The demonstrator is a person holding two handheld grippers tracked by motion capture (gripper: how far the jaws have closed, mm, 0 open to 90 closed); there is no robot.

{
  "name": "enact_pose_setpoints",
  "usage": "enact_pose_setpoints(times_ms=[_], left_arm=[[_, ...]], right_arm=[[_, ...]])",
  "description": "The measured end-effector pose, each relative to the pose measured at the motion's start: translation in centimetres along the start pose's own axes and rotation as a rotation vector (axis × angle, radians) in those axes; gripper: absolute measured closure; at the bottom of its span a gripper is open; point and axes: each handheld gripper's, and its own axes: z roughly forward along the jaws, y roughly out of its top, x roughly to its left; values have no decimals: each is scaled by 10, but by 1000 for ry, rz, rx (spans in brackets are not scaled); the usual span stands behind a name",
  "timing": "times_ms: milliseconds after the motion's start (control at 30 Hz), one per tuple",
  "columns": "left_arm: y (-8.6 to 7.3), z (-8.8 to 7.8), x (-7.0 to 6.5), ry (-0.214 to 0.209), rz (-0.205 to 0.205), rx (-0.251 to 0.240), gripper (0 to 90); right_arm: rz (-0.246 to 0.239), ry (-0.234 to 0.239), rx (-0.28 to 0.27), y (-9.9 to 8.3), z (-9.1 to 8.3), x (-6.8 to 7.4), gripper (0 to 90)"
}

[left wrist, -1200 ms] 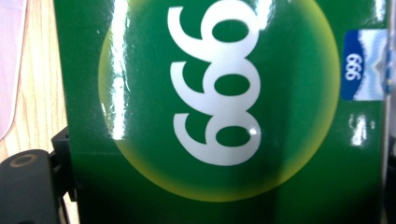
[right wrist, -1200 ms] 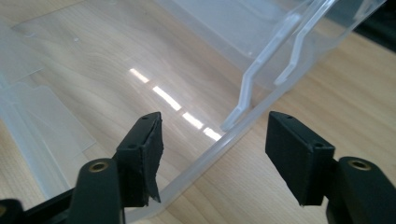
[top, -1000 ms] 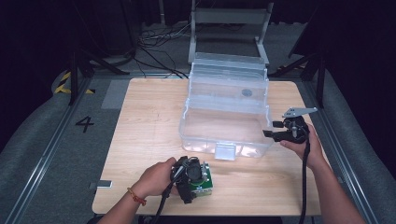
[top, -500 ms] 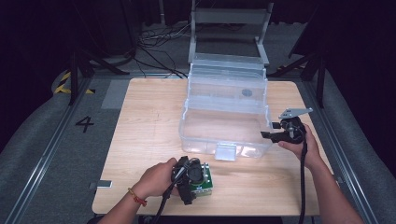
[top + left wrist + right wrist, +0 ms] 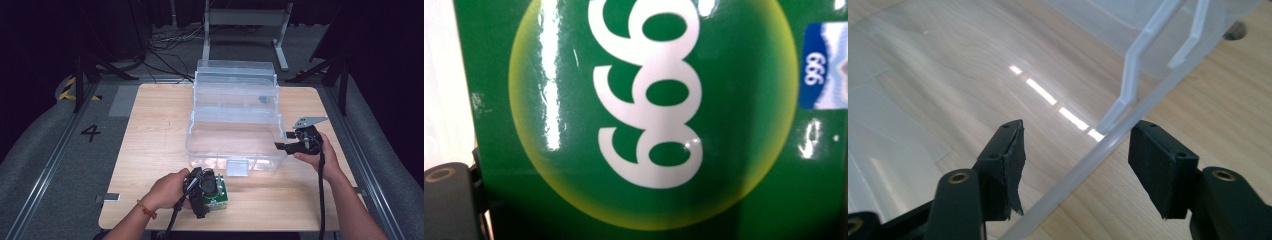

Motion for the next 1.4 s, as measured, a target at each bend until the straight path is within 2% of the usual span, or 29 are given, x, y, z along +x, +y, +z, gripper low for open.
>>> enact_pose_setpoints(times_ms=[33, 100, 167, 267, 300, 367, 500, 600, 733, 833, 967, 1067, 1100, 1133, 1200, 1300, 1400], left_arm=[[0, 0, 0, -4, 0, -4, 104], [-1, -1, 1, -7, 7, -5, 110], [-1, -2, 1, -9, -2, -8, 116], [-2, -3, 3, -22, -8, -19, 131], [-2, -3, 2, -22, -13, -22, 136], [-1, -4, 4, -29, 2, -14, 141], [0, -4, 4, -34, 7, -18, 146], [0, -4, 3, -35, 3, -22, 149], [1, -6, 3, -32, 24, -16, 154], [1, -5, 3, -39, 24, -24, 155], [3, -9, 3, -47, 40, -23, 156], [4, -16, 4, -48, 56, -41, 157], [4, -16, 4, -48, 56, -41, 157], [4, -22, 5, -40, 60, -59, 157], [4, -31, 7, -26, 65, -71, 157], [1, -44, 7, -21, 71, -115, 156], [-2, -56, 6, -15, 86, -117, 156]], right_arm=[[-5, -4, -2, 0, -2, 0, 380], [1, 10, -81, 3, -19, -1, 355], [-7, -24, -110, 5, -32, 0, 333], [-46, -63, -135, 3, -51, 4, 302], [-62, -73, -135, 1, -54, 4, 292], [-81, -96, -131, -8, -63, 4, 291], [-60, -108, -102, -39, -72, 0, 285], [-33, -102, -59, -64, -70, -3, 268], [9, -87, -12, -95, -60, -5, 247], [16, -82, 3, -106, -55, -5, 245], [56, -75, 14, -123, -39, -6, 238], [53, -66, 47, -130, -33, -7, 227], [53, -66, 47, -130, -33, -7, 227], [84, -44, 17, -134, -31, -8, 225], [87, -53, -4, -137, -30, -8, 212], [94, -61, -22, -139, -30, -7, 186], [106, -78, -33, -139, -27, -5, 155]])
